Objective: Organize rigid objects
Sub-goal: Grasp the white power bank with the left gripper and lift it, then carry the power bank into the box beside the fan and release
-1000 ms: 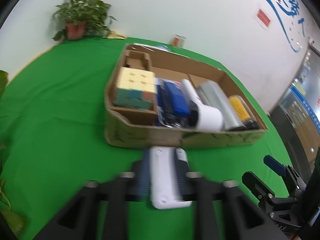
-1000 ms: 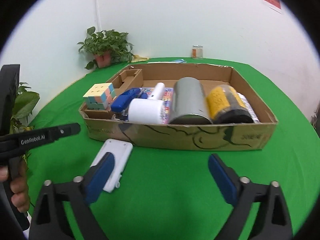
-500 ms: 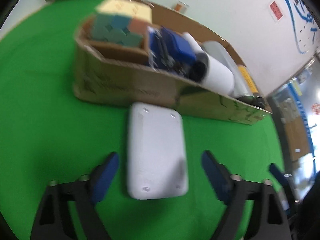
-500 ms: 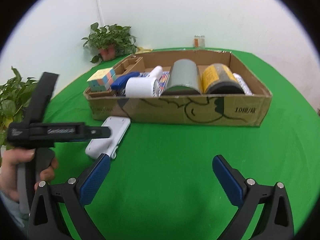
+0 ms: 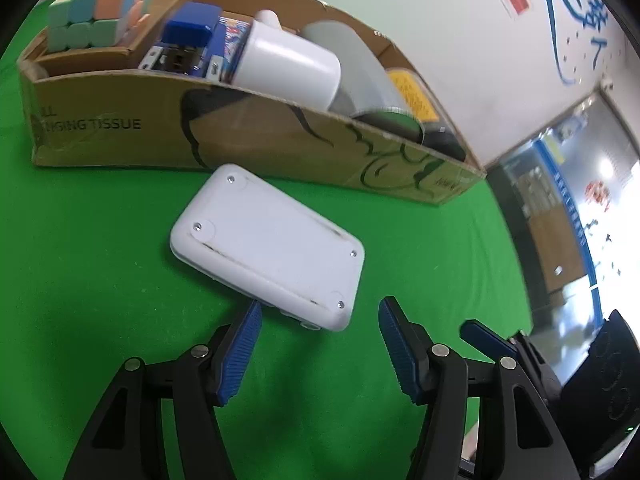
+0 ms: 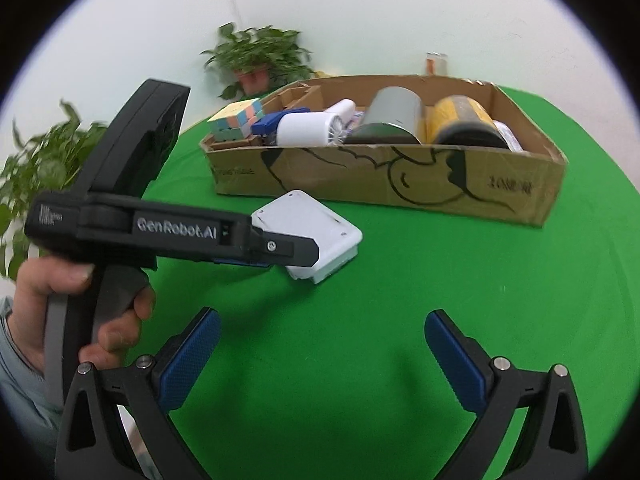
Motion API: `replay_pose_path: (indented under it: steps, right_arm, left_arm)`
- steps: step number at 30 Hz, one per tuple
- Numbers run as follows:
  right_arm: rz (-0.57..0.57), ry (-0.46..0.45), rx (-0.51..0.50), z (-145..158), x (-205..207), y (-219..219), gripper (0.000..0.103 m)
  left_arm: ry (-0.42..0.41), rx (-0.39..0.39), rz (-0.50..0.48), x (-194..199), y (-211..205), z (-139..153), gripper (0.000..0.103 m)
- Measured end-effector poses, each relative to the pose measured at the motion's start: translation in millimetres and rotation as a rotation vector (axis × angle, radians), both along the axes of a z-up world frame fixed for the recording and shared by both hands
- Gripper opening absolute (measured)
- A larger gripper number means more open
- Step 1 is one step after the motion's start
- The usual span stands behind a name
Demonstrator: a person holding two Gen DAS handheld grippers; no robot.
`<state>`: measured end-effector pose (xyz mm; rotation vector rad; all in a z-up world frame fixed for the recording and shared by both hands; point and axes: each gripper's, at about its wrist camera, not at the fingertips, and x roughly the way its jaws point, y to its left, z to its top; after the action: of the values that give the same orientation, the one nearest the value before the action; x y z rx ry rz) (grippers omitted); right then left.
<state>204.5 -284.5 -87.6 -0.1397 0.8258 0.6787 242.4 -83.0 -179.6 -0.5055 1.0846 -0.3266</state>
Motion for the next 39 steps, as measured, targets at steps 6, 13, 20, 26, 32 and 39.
replay_pose_path:
  steps: [6, 13, 20, 26, 32, 39]
  right_arm:
    - [0.205, -0.099, -0.133, -1.3, 25.9, 35.1, 0.102]
    - [0.237, 0.010, -0.188, -37.4, 75.4, 70.6, 0.093]
    - [0.164, 0.104, -0.149, -35.7, 63.7, 65.3, 0.070]
    - [0.196, 0.244, -0.056, -32.6, 13.7, 57.0, 0.072]
    - [0.146, 0.121, -0.117, -33.2, 13.0, 56.1, 0.072]
    - [0.127, 0.156, -0.069, -37.0, 21.4, 60.7, 0.075]
  left_arm:
    - [-0.035, -0.042, 0.133, -13.8, 22.6, 1.8, 0.085]
    - [-0.049, -0.017, 0.196, -32.5, 32.1, -0.1, 0.093]
    - [-0.012, -0.097, 0.178, -24.4, 44.2, 0.7, 0.093]
    - [0.024, -0.133, 0.104, -25.6, 31.6, -1.5, 0.089]
    - [0.033, -0.127, 0.076, -28.2, 30.5, 1.9, 0.077]
    - [0.063, -0.155, 0.054, -20.8, 30.0, -1.9, 0.049]
